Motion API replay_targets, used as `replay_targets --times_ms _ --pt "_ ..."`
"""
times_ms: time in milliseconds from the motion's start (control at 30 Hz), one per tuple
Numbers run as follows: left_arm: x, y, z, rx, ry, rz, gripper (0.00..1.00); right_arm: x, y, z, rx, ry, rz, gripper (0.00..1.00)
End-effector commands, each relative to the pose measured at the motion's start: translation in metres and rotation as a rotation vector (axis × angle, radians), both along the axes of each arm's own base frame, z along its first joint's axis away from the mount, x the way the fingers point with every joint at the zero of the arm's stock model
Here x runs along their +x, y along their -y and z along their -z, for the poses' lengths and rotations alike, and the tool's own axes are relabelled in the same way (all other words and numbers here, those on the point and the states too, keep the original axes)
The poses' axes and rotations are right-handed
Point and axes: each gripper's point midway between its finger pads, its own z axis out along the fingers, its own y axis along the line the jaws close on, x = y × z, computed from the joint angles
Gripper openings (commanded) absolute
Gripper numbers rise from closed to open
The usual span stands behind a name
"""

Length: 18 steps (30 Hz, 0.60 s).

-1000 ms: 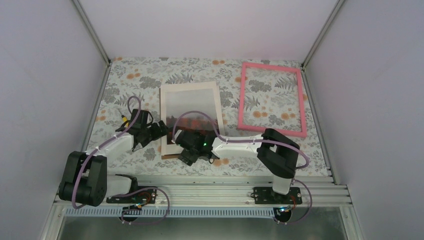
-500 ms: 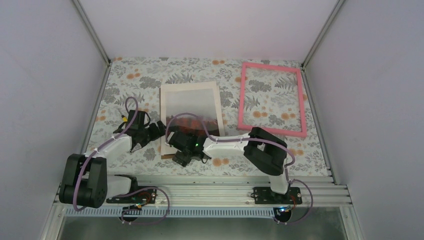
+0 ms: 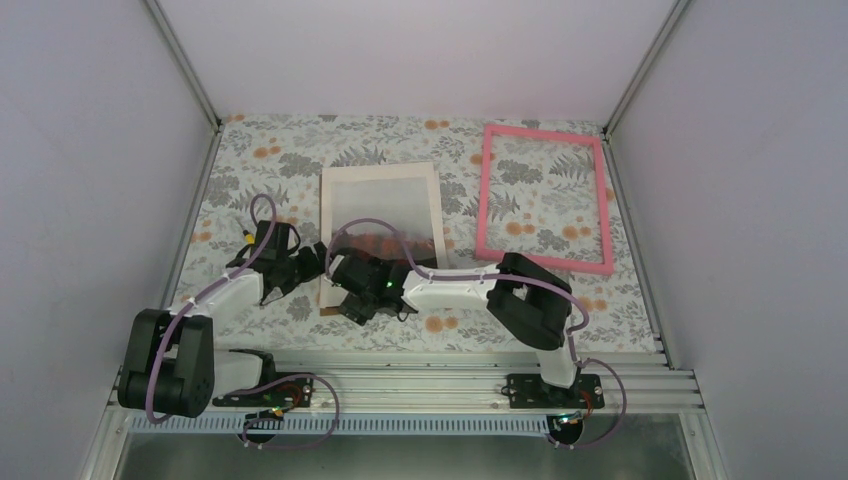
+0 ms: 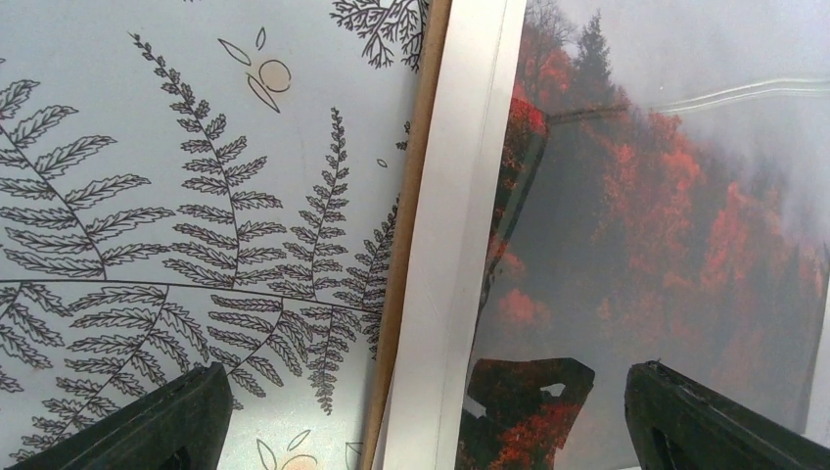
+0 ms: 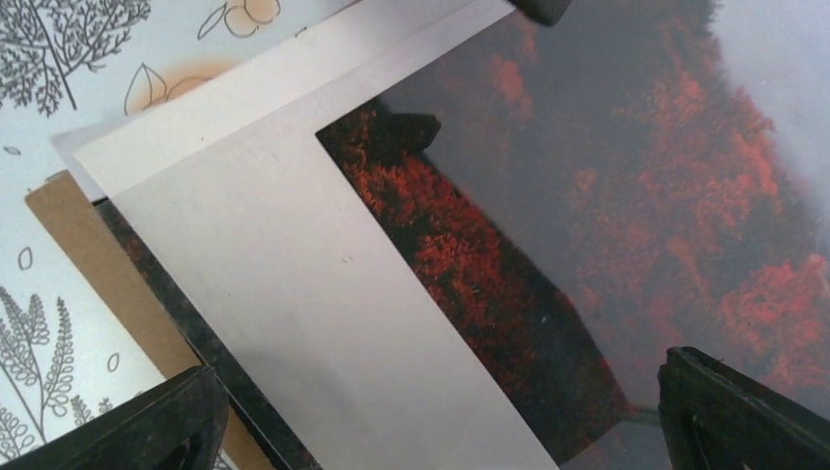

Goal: Take the photo out of the frame

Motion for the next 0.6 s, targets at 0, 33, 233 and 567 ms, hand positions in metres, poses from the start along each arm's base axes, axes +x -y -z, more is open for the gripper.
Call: replay_targets --times_ms 0,33,233,567 --pt "-0.009 0.002 0.004 -0.015 -0.019 0.023 1.0 0.014 0.001 0.002 -0.012 0.027 0.06 1.0" --pt "-0.01 0.003 0.005 -0.017 -0.02 0.024 1.0 0.016 0.002 0.002 -0.015 0.033 0.07 1.0" --pt "-0.011 0.003 0.002 -0.021 -0.011 0.03 1.0 0.021 0.005 0.0 -0.009 0.033 0.093 1.0" --pt "-0.012 0.005 0.001 -0.027 -0.011 0.035 1.0 0.009 0.002 0.002 -0.002 -0.003 0.008 1.0"
